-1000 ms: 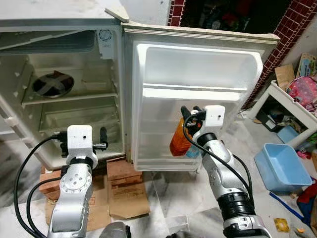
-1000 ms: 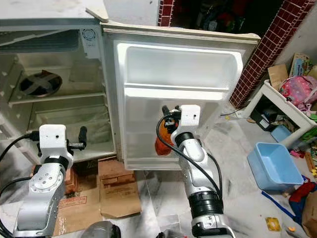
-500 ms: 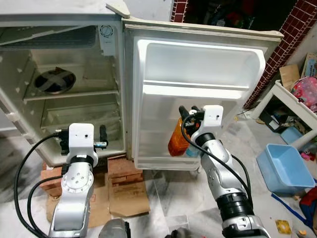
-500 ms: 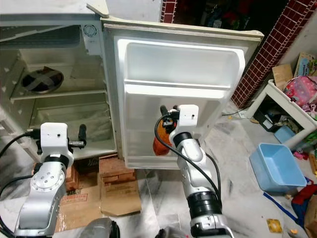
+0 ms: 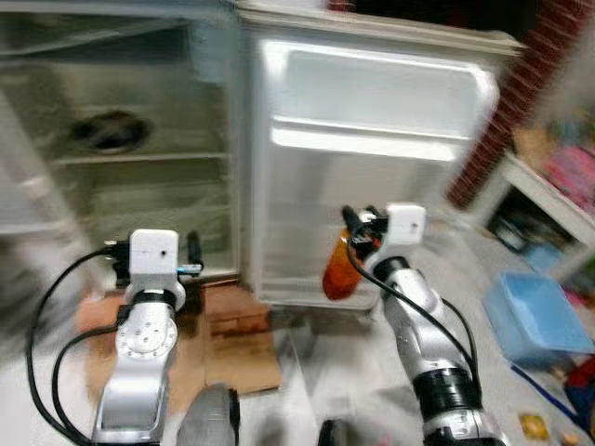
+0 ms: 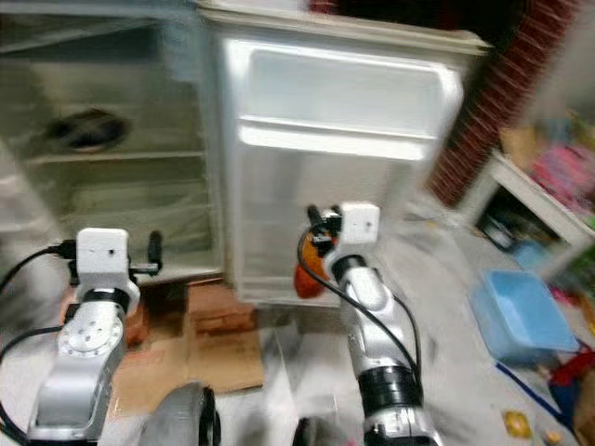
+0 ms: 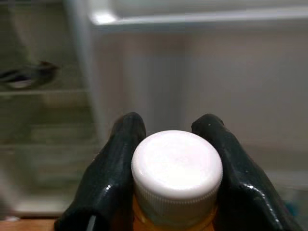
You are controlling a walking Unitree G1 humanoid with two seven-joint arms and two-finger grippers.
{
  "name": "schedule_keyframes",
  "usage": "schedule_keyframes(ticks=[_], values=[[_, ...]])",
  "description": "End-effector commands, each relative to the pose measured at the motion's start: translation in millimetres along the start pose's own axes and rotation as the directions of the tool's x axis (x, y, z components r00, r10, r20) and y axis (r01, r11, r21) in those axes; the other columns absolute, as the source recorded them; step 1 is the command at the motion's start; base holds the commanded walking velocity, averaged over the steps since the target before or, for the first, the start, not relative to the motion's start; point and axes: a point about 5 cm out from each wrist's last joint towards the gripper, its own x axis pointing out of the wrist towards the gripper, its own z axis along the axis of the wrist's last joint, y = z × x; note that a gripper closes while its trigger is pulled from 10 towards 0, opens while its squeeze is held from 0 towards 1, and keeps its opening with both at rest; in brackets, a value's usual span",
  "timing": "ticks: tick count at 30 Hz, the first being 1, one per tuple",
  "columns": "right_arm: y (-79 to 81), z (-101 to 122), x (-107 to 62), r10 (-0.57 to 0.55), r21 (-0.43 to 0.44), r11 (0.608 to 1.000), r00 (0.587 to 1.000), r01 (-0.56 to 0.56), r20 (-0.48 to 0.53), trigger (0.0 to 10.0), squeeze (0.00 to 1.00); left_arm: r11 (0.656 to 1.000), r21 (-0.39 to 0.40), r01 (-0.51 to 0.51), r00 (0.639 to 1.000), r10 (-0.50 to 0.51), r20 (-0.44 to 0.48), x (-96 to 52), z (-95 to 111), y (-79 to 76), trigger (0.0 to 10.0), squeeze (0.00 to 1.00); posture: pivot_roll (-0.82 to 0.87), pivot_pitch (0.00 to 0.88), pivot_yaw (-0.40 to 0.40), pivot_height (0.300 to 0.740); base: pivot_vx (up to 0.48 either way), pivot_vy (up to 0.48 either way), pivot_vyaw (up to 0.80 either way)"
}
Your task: Restocking fridge
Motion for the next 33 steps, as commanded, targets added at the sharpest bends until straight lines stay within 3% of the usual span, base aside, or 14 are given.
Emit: schedule_keyframes(ticks=[1,19,33], values=[[1.8,5,1.7,0.018,0.006,1.000,1.000,-0.018,0.017,10.0,0.00,1.000,0.005,-0.011,1.000,0.011,0.027,2.7,7,0.3,10.0,0.00,0.12,0.000,-0.088,0.667,0.000,0.000,0.00],[19.8,9,-1.9,0.181,-0.009,0.983,0.983,-0.181,0.041,10.0,0.00,1.000,-0.018,-0.011,1.000,0.011,0.017,2.7,5,-2.6,10.0,0.00,0.11,0.000,-0.089,0.667,0.303,0.000,0.00],[26.2,10,-3.4,0.230,-0.033,0.973,0.972,-0.229,0.045,10.0,0.00,1.000,-0.023,-0.011,1.000,0.011,0.016,3.4,5,-3.3,10.0,0.00,0.11,0.000,-0.089,0.667,0.394,0.000,0.00]])
